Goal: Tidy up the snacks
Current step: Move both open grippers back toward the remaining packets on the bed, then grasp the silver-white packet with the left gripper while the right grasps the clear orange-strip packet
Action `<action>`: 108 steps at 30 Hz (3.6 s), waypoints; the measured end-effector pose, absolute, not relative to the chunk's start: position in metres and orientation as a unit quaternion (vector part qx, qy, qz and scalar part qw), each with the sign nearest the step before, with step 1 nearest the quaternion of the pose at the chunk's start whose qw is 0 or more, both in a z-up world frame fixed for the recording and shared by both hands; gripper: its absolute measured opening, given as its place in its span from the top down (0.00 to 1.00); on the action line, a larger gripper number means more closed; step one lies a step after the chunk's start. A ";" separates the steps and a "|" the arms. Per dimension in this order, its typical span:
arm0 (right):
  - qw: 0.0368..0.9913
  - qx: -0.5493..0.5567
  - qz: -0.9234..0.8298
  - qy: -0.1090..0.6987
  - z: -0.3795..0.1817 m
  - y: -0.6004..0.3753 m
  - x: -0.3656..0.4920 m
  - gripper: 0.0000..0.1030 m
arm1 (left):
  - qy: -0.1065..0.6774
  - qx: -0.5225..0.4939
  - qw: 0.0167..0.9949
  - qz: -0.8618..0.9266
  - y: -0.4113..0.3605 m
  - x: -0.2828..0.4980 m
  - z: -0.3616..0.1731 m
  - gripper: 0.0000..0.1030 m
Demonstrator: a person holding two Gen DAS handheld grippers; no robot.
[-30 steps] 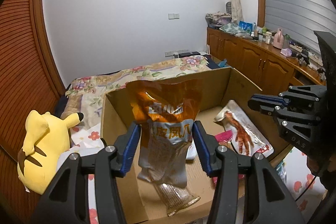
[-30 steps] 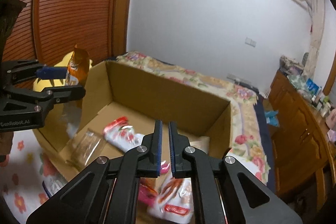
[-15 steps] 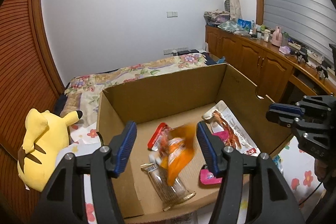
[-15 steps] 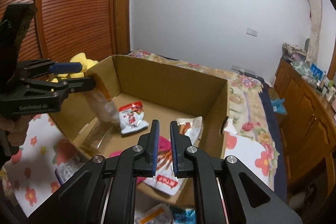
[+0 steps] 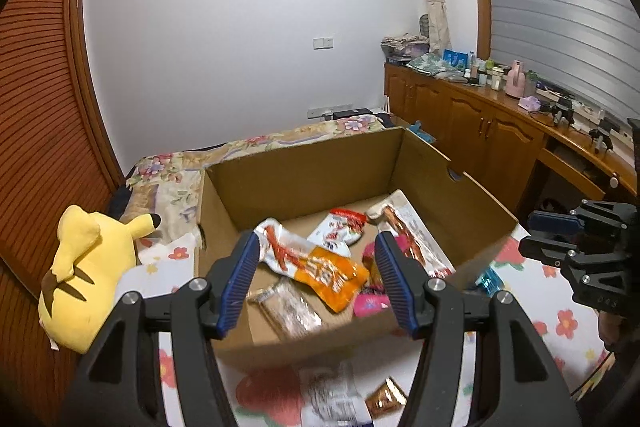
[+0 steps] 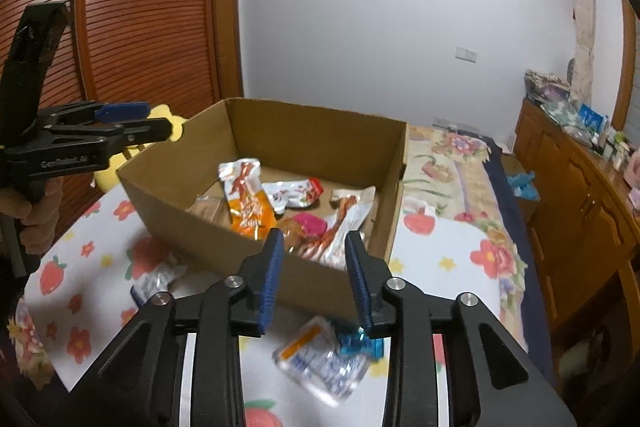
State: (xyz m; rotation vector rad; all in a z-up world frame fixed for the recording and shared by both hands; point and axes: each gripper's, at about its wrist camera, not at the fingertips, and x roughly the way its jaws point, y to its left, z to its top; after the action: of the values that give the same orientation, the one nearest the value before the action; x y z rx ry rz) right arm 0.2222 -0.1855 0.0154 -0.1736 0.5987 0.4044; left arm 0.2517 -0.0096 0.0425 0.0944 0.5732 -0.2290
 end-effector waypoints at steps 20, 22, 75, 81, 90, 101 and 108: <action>0.930 -0.057 0.157 0.329 -0.040 -0.210 0.178 0.41 | 0.339 0.038 0.932 -0.122 0.003 0.190 -0.043 0.33; 0.927 -0.055 0.159 0.336 -0.048 -0.211 0.180 0.41 | 0.353 0.035 0.927 -0.122 0.003 0.195 -0.058 0.33; 0.887 -0.095 0.168 0.419 -0.112 -0.200 0.234 0.24 | 0.432 0.021 0.895 -0.114 -0.002 0.236 -0.105 0.04; 0.887 -0.096 0.168 0.419 -0.112 -0.200 0.234 0.24 | 0.435 0.009 0.891 -0.129 0.001 0.236 -0.096 0.04; 0.887 -0.101 0.168 0.418 -0.113 -0.198 0.233 0.22 | 0.435 0.010 0.887 -0.157 -0.005 0.245 -0.087 0.13; 0.887 -0.103 0.168 0.418 -0.113 -0.198 0.233 0.22 | 0.454 0.015 0.879 -0.146 -0.008 0.255 -0.097 0.36; 0.887 -0.104 0.168 0.417 -0.112 -0.196 0.232 0.22 | 0.447 0.041 0.884 -0.133 -0.009 0.247 -0.100 0.39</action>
State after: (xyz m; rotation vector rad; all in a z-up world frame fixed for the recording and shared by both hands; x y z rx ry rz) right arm 0.2322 -0.1957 -0.1123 -0.2170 0.8673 0.3501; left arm 0.2468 -0.0090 -0.0999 0.0848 0.9304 -0.2761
